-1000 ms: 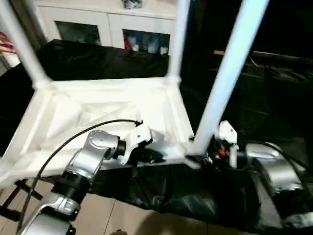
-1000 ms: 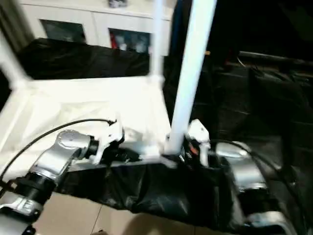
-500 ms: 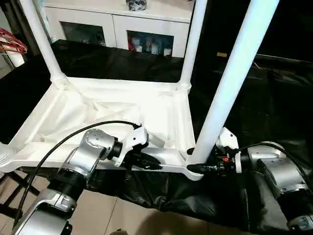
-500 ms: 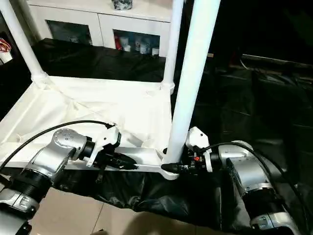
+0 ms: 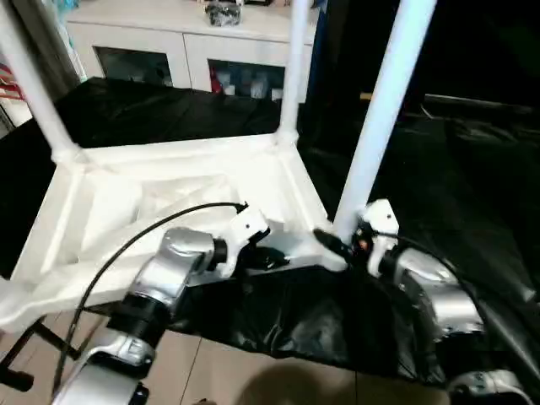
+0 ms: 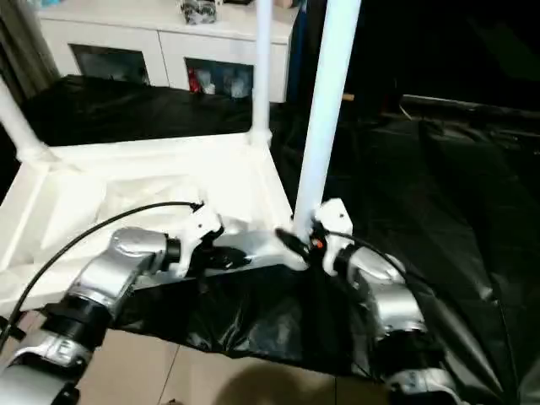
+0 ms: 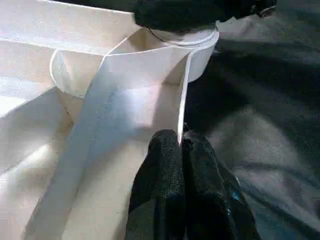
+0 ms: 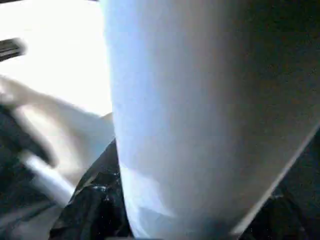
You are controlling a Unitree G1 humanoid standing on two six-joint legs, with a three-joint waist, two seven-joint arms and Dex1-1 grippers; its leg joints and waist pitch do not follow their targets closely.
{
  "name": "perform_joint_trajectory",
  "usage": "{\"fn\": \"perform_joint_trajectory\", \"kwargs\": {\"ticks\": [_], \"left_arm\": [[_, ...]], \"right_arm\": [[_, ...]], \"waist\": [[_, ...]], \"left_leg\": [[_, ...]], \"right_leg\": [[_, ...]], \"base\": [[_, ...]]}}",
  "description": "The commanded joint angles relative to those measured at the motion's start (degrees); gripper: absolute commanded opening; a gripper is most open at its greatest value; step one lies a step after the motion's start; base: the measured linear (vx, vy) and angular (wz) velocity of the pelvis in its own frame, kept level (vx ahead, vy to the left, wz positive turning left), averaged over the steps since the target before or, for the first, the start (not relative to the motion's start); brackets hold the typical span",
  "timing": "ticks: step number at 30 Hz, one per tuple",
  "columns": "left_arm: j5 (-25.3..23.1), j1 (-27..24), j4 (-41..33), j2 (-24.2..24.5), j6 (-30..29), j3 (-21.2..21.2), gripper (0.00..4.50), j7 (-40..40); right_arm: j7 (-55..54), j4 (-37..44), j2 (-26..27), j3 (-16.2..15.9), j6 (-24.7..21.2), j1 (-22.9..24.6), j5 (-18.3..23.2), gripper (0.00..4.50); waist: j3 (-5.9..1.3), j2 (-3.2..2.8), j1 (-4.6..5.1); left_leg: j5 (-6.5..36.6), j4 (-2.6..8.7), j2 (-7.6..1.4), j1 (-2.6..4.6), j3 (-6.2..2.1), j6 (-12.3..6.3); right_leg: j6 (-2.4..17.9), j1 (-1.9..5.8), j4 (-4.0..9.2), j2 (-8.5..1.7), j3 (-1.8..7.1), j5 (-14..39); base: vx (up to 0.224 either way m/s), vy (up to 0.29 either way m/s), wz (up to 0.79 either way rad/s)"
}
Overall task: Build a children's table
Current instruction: Rotate leg to tighten
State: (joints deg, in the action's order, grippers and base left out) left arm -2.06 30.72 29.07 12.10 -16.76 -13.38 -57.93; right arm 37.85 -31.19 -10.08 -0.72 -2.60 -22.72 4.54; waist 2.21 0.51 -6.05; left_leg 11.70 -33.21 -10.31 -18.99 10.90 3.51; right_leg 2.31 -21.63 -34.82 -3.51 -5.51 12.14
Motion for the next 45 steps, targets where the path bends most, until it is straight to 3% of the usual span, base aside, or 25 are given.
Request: {"fn": "perform_joint_trajectory", "kwargs": {"ticks": [1, 4, 5, 8, 11, 12, 13, 14, 15, 16, 18, 19, 20, 22, 23, 25, 28, 31, 33, 36, 38, 41, 42, 44, 45], "left_arm": [[1.6, 1.2, -2.7, -4.9, -0.2, 0.3, 0.00, 5.4], [1.5, 0.9, -3.6, -5.1, 0.0, -1.0, 0.00, 4.2], [1.4, 1.0, -3.4, -4.8, 0.4, -1.1, 0.00, 4.0], [1.0, 1.3, -2.5, -4.0, 1.7, -1.2, 0.00, 3.4], [0.7, 1.4, -2.2, -3.5, 2.5, -1.5, 0.00, 2.7], [0.7, 1.4, -2.1, -3.2, 2.6, -1.5, 0.00, 2.7], [0.7, 1.5, -1.8, -2.6, 3.1, -1.5, 0.00, 2.3], [0.7, 1.5, -1.7, -2.6, 3.1, -1.5, 0.00, 2.2], [0.6, 1.5, -1.5, -2.0, 3.6, -1.6, 0.00, 1.5], [0.6, 1.5, -1.5, -2.0, 3.7, -1.6, 0.00, 1.5], [0.7, 1.2, -1.4, -1.4, 4.4, -1.9, 0.00, 0.2], [0.6, 1.1, -1.4, -1.2, 4.6, -2.0, 0.00, 0.1], [0.8, 1.0, -1.7, -0.9, 4.7, -2.1, 0.00, -0.6], [0.9, 0.8, -1.9, -0.6, 5.1, -2.3, 0.00, -1.4], [1.0, 0.6, -2.1, -0.4, 5.3, -2.4, 0.00, -1.8], [1.2, 0.3, -2.3, -0.1, 6.0, -2.7, 0.00, -2.3], [1.4, 0.1, -2.3, 0.2, 7.0, -3.0, 0.00, -3.3], [1.6, 0.2, -2.2, 0.3, 7.6, -3.0, 0.00, -3.7], [2.1, 0.4, -1.8, 0.5, 8.4, -3.1, 0.00, -4.5], [1.8, 1.0, -0.9, 0.2, 9.2, -2.6, 0.00, -2.7], [2.6, 2.0, -0.5, -0.1, 7.8, -1.3, 0.44, -1.7], [4.7, 2.8, -2.9, 0.7, 3.2, 0.6, 0.58, -2.7], [5.0, 2.9, -3.7, 1.1, 2.3, 0.8, 0.74, -3.2], [5.4, 2.7, -4.8, 1.7, 1.3, 0.9, 0.86, -4.1], [6.6, 1.5, -8.9, 4.5, -2.6, 0.7, 0.94, -7.2]], "right_arm": [[-0.9, -4.6, 5.7, -6.2, -4.2, 1.4, -1.7, 1.96], [-2.5, -6.2, 7.3, -5.5, -3.9, 0.2, -2.2, 1.96], [-2.3, -6.1, 7.2, -4.7, -4.1, 0.0, -1.4, 2.52], [0.0, -4.5, 5.4, -3.8, -5.0, 0.1, 0.0, 2.65], [1.2, -3.5, 3.7, -4.0, -4.4, 0.3, -0.3, 3.10], [2.5, -2.5, 2.3, -4.5, -3.5, 0.7, -0.6, 3.10], [6.3, 0.5, -1.0, -5.2, -2.5, 1.8, -0.6, 3.10], [6.8, 0.9, -1.5, -5.3, -2.4, 2.0, -0.6, 3.10], [10.0, 3.3, -4.3, -4.6, -2.2, 2.9, 0.5, 3.10], [10.3, 3.5, -4.5, -4.5, -2.2, 3.0, 0.6, 3.10], [14.7, 6.0, -9.2, -2.7, -1.9, 4.3, 2.4, 3.10], [16.6, 6.7, -11.6, -1.9, -1.8, 5.0, 2.9, 3.10], [19.5, 6.9, -15.5, -0.8, -1.0, 5.8, 3.1, 3.10], [20.9, 6.7, -17.5, -0.2, -0.5, 6.2, 3.1, 3.10], [21.8, 6.5, -18.8, 0.4, -0.4, 6.4, 3.2, 3.10], [23.9, 6.9, -21.4, 1.2, -1.0, 7.3, 4.1, 3.10], [26.4, 9.9, -24.3, 2.2, -2.6, 9.6, 5.5, 3.10], [27.7, 12.5, -25.6, 2.3, -3.9, 11.0, 7.0, 3.10], [29.5, 16.3, -26.0, 2.3, -6.1, 12.6, 9.2, 3.10], [31.0, 20.4, -25.8, 1.6, -8.5, 13.8, 11.3, 3.10], [31.8, 23.2, -25.3, 0.5, -10.4, 14.3, 13.0, 3.12], [33.2, 25.3, -24.6, -1.3, -12.4, 14.4, 14.3, 3.12], [33.5, 25.7, -24.5, -1.6, -12.7, 14.5, 14.6, 3.12], [33.3, 26.1, -24.2, -2.0, -13.1, 14.4, 14.7, 3.12], [32.1, 25.9, -22.3, -2.6, -13.0, 13.6, 14.4, 3.12]], "waist": [[-2.10, -0.02, 0.03], [-2.26, -0.08, 0.33], [-2.31, -0.18, 0.39], [-2.42, -0.27, 0.60], [-2.35, -0.18, 0.64], [-2.30, -0.47, 0.58], [-2.30, -0.33, 0.62], [-2.44, -0.23, 0.25], [-2.55, -0.13, 0.09], [-2.55, -0.13, 0.09], [-2.58, -0.05, -0.18], [-2.61, -0.03, -0.38], [-2.59, 0.45, -0.71], [-2.53, 0.23, -1.16], [-2.51, -0.09, -1.08], [-2.44, 0.39, -1.00], [-2.53, 0.26, -1.17], [-2.64, 0.08, -1.29], [-2.66, -0.17, -1.49], [-2.57, -0.01, -1.69], [-2.63, 0.12, -1.98], [-2.68, 0.19, -2.33], [-2.67, 0.01, -2.40], [-2.62, 0.20, -2.27], [-2.65, 0.30, -2.37]], "left_leg": [[12.9, 4.52, -3.57, -0.09, -2.20, -1.50], [11.1, 4.41, -3.62, -0.40, -2.05, -2.08], [11.0, 4.38, -3.65, -0.38, -2.04, -2.16], [10.1, 4.25, -3.64, -0.42, -1.91, -2.76], [10.0, 4.19, -3.51, -0.52, -1.83, -3.12], [10.3, 4.20, -3.54, -0.41, -1.83, -3.07], [10.4, 4.16, -3.51, -0.44, -1.79, -3.16], [9.9, 3.97, -3.60, -0.21, -1.68, -3.62], [8.5, 3.83, -3.61, -0.24, -1.51, -4.28], [8.5, 3.83, -3.61, -0.24, -1.51, -4.28], [6.8, 3.62, -3.48, -0.64, -1.51, -5.56], [6.8, 3.56, -3.51, -0.55, -1.50, -5.85], [6.8, 3.42, -3.46, -0.54, -1.36, -6.46], [6.7, 3.30, -3.52, -0.43, -1.24, -7.01], [6.4, 3.35, -3.42, -0.96, -1.44, -7.02], [6.9, 3.23, -3.26, -1.07, -1.41, -7.04], [5.2, 2.98, -3.25, -1.19, -1.40, -8.13], [3.8, 2.80, -3.34, -1.44, -1.48, -9.08], [4.3, 2.76, -3.43, -1.35, -1.50, -9.33], [5.0, 2.79, -3.39, -1.41, -1.50, -9.20], [4.7, 2.80, -3.45, -1.34, -1.54, -9.02], [4.9, 2.88, -3.58, -1.25, -1.57, -8.05], [4.8, 2.90, -3.81, -1.23, -1.70, -7.62], [4.4, 2.96, -3.83, -1.31, -1.76, -7.43], [4.1, 2.98, -3.86, -1.25, -1.81, -7.30]], "right_leg": [[6.3, 1.95, 6.29, -6.40, 3.92, 23.4], [7.4, 2.04, 5.69, -6.27, 4.10, 18.1], [7.7, 2.07, 5.59, -6.30, 4.14, 17.1], [9.1, 2.28, 5.19, -6.17, 4.18, 12.6], [9.0, 2.40, 5.32, -6.20, 4.12, 13.1], [8.6, 2.32, 5.49, -6.18, 4.11, 14.5], [8.5, 2.35, 5.57, -6.11, 4.08, 14.7], [8.3, 2.37, 5.47, -6.02, 4.16, 13.4], [9.6, 2.35, 4.91, -5.90, 4.31, 9.4], [9.6, 2.35, 4.91, -5.90, 4.31, 9.4], [10.0, 2.66, 4.64, -5.90, 4.14, 7.0], [9.9, 2.71, 4.75, -5.97, 4.14, 7.1], [9.9, 2.76, 4.76, -5.88, 4.16, 7.2], [10.2, 2.53, 4.79, -5.80, 4.12, 7.7], [10.1, 2.81, 4.75, -5.86, 3.90, 8.3], [8.9, 2.84, 5.20, -5.85, 3.66, 11.8], [8.3, 2.73, 5.09, -5.60, 3.67, 11.3], [8.3, 2.71, 4.70, -5.50, 3.49, 8.6], [8.1, 2.66, 4.84, -5.54, 3.41, 9.0], [7.4, 2.70, 5.07, -5.44, 3.29, 10.6], [7.1, 2.59, 5.03, -5.47, 3.28, 11.1], [7.7, 2.49, 4.94, -5.84, 3.34, 12.3], [8.3, 2.40, 4.80, -5.92, 3.38, 11.7], [8.9, 2.39, 4.55, -5.82, 3.38, 10.0], [9.2, 2.42, 4.29, -6.09, 3.50, 9.2]], "base": [[0.000, 0.000, 0.00], [0.000, 0.000, 0.00], [0.000, 0.000, 0.00], [0.000, 0.000, 0.00], [0.000, 0.000, 0.00], [0.000, 0.000, 0.00], [0.000, 0.000, 0.00], [0.000, 0.000, 0.00], [0.000, 0.000, 0.00], [0.000, 0.000, 0.00], [0.000, 0.000, 0.00], [0.000, 0.000, 0.00], [0.000, 0.000, 0.00], [0.000, 0.000, 0.00], [0.000, 0.000, 0.00], [0.000, 0.000, 0.00], [0.000, 0.000, 0.00], [0.000, 0.000, 0.00], [0.000, 0.000, 0.00], [0.000, 0.000, 0.00], [0.000, 0.000, 0.00], [0.000, 0.000, 0.00], [0.000, 0.000, 0.00], [0.000, 0.000, 0.00], [0.000, 0.000, 0.00]]}}
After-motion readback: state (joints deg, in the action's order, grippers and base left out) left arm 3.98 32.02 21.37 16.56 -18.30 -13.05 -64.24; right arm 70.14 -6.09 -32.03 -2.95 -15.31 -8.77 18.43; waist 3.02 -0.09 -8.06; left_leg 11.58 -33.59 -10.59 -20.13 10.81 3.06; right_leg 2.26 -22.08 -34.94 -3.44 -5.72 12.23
